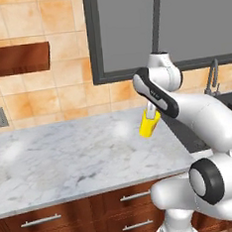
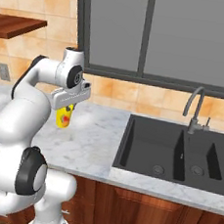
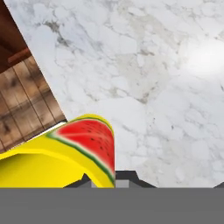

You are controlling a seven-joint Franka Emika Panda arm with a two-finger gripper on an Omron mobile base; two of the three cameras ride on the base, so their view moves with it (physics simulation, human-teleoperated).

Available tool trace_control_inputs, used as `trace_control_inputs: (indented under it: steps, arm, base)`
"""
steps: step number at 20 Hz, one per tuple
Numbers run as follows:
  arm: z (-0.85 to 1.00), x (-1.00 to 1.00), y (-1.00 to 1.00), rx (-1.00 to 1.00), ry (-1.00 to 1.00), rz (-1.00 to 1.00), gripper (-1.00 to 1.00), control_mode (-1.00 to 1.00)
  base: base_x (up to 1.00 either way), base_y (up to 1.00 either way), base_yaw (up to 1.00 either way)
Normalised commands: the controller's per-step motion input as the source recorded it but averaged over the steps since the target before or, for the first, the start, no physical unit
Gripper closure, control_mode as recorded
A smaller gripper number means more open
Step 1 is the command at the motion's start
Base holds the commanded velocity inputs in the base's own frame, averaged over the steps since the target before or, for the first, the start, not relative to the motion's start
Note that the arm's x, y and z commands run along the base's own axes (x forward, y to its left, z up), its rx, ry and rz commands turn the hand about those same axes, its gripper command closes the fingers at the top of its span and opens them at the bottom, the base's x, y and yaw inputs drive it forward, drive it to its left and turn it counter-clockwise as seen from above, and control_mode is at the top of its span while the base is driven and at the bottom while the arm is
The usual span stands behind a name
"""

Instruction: Pick the cup and bowl from the counter and place them on the counter next to the sink.

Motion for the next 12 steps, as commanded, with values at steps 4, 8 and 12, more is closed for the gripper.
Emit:
trace_control_inputs:
  steps: [4,8,12]
  arm:
    - [0.00,0.00,0.00,0.00,0.00,0.00,1.00,1.00]
    - [-0.01,0.14,0.00,0.00,0.00,0.00,1.00,-1.00]
    - [-0.13,0.32,0.00,0.00,0.00,-0.05,1.00,-1.00]
  base:
    - [0.00,0.00,0.00]
    - [0.00,0.00,0.00]
    - [0.00,0.00,0.00]
